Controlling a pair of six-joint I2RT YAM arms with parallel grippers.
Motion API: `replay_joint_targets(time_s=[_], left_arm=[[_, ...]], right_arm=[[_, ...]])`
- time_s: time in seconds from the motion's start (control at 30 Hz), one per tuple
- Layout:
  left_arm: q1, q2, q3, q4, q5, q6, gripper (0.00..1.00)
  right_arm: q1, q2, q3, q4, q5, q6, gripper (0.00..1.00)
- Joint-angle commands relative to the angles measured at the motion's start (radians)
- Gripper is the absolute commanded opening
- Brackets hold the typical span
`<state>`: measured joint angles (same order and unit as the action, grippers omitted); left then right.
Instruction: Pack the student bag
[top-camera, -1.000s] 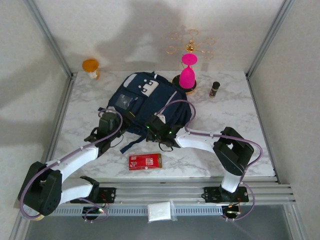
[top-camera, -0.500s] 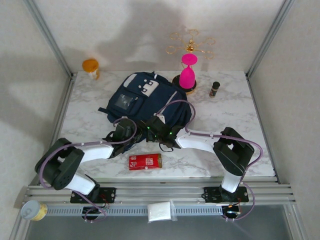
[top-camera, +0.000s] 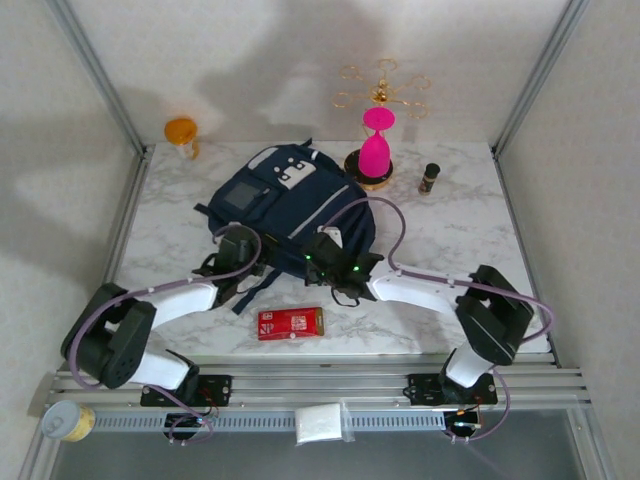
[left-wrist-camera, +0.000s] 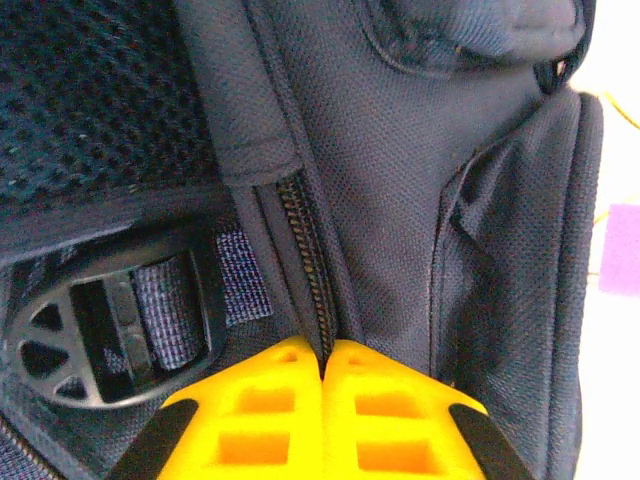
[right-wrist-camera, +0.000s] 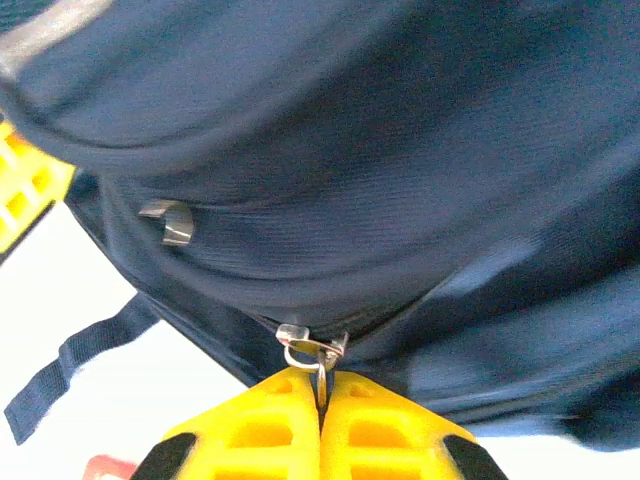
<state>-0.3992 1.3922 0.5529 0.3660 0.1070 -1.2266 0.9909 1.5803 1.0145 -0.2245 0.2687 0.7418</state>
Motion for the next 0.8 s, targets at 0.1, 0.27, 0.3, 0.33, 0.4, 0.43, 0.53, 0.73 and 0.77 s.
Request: replay_joint_targets(time_s=[0.1,0.27,0.3,0.33,0.4,0.43,0.53,0.73,0.77], left_arm=[[0.188,-0.045,0.1,-0.231,-0.023,0.245,0.0],[0.157,-0.132,0.053,-0.194,0.12,0.184,0.29],[0.133,-0.178,0.022,-0.17,0.122,0.153,0.39],[0.098,-0.226,-0.009,-0.149,0.108,0.129,0.47],[0.02,-0.29,-0.026,-0.191,0.039,0.09,0.57],[-0.018,-0.312,-0.036,-0.204,0.019,0.056,0.59],[-0.09,-0.331,-0.116,-0.101,0.014,-0.125,0.6],[-0.241,-0.281,-0.152,0.026,-0.114,-0.356,0.61],[-0.25,-0.261,-0.146,0.035,-0.126,-0.372,0.61]], right_arm=[[-0.019,-0.068,-0.015,-0.066,-0.011,-0.081,0.0],[0.013,0.035,0.103,0.003,-0.094,-0.122,0.0],[0.013,0.037,0.097,0.033,-0.107,-0.117,0.0],[0.013,0.036,0.093,0.048,-0.107,-0.114,0.0],[0.014,0.037,0.084,0.058,-0.104,-0.116,0.0],[0.013,0.036,0.078,0.06,-0.101,-0.12,0.0],[0.014,0.031,0.053,0.072,-0.096,-0.127,0.0],[0.013,0.023,0.021,0.1,-0.092,-0.13,0.0],[0.013,0.02,0.014,0.105,-0.089,-0.13,0.0]])
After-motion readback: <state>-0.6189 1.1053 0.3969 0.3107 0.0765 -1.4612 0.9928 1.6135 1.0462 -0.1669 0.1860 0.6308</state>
